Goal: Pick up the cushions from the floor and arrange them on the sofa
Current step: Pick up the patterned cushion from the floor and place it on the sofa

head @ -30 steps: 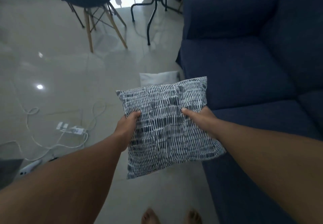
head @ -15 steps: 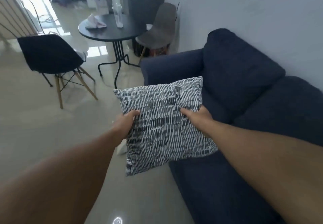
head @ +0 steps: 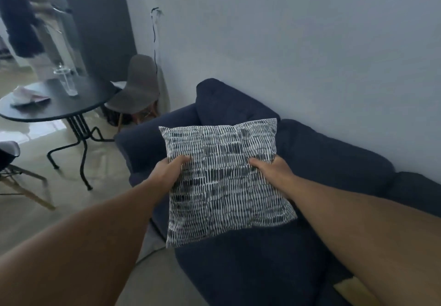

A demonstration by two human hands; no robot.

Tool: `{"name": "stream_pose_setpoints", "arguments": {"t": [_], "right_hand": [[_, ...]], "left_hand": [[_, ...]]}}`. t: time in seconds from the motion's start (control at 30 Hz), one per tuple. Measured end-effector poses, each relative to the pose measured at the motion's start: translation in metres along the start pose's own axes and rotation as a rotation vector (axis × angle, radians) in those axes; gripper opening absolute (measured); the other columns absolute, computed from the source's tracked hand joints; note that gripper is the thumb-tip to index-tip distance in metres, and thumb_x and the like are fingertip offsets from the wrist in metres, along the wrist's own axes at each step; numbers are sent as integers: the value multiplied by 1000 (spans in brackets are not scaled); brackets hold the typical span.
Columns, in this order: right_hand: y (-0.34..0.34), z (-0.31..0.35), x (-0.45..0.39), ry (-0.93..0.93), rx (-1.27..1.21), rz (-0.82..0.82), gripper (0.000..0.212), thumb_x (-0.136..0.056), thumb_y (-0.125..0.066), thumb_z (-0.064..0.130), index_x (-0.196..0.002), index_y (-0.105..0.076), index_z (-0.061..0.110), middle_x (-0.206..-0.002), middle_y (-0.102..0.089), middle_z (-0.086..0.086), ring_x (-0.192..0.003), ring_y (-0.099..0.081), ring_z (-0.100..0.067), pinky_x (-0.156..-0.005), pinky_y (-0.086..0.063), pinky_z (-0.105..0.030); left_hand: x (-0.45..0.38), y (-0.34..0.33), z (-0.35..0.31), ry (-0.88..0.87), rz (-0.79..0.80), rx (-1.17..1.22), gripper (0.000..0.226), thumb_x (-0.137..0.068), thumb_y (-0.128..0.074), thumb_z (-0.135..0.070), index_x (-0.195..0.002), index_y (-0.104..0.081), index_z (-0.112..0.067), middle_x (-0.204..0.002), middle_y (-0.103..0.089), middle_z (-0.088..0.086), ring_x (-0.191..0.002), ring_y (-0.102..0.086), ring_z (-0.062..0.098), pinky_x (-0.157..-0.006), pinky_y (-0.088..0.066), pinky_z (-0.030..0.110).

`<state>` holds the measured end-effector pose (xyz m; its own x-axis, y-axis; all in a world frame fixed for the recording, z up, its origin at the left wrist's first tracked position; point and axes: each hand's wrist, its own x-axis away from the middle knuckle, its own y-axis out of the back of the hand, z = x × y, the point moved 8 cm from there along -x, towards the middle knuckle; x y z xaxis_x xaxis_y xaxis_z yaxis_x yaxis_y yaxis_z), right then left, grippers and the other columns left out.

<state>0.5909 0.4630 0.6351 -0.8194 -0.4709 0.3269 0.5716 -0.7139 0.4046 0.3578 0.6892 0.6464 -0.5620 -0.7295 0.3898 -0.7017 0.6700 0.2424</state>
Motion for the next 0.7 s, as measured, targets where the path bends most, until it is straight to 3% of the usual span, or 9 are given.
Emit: {"name": "stream_pose_setpoints", "arguments": {"t": [0.07,0.2,0.3,0.43,0.53,0.6,0.7], "right_hand": [[32,-3,-1,-25,-18,-37,105,-64,-78,71,-151,-52,20,-144,-63,-6,-125,-64,-33,-110,-51,-53],[89,-9,-19,-29,-39,-109,51,-90,-79,49,-131,-65,22,-120,-72,-1,-106,-70,-27,-106,-54,-48],[125,-18,-34,-67,-63,-152,41,-90,-80,46,-121,-67,22,-115,-74,-3,-103,-72,-28,-105,-55,-50],[166,-35,-48,-132,-65,-188,58,-88,-82,49,-127,-60,11,-115,-71,-6,-102,-70,-27,-99,-56,-47],[194,-46,-59,-142,-92,-189,64,-92,-79,51,-133,-55,8,-125,-64,-1,-107,-66,-24,-104,-50,-42],[210,-56,-66,-146,-121,-188,93,-88,-77,63,-150,-45,1,-133,-56,-3,-127,-60,-32,-104,-44,-40],[231,-76,-75,-134,-169,-214,142,-51,-77,94,-158,-43,8,-157,-53,-12,-140,-55,-38,-116,-43,-57]], "left_hand": [[-12,-30,-19,-39,35,-32,46,-97,-65,-47,-131,-68,-16,-123,-73,6,-104,-71,26,-97,-51,38],[-36,-90,-56,-80,121,-49,47,-99,-63,-45,-134,-67,-14,-123,-72,6,-100,-69,22,-87,-48,35],[-56,-131,-78,-84,161,-60,54,-96,-65,-48,-136,-65,-12,-126,-71,6,-102,-67,22,-79,-48,36],[-81,-186,-93,-50,241,-52,68,-84,-68,-58,-134,-66,-12,-127,-72,8,-109,-69,30,-99,-56,47],[-95,-225,-107,-51,301,-49,74,-78,-70,-62,-133,-67,-12,-123,-74,8,-107,-72,31,-97,-59,50],[-105,-247,-113,-60,314,-59,83,-71,-70,-67,-135,-66,-13,-125,-74,7,-108,-72,32,-100,-57,53],[-105,-280,-125,-57,348,-72,67,-83,-70,-58,-133,-67,-12,-121,-76,6,-105,-73,29,-90,-60,45]]}}
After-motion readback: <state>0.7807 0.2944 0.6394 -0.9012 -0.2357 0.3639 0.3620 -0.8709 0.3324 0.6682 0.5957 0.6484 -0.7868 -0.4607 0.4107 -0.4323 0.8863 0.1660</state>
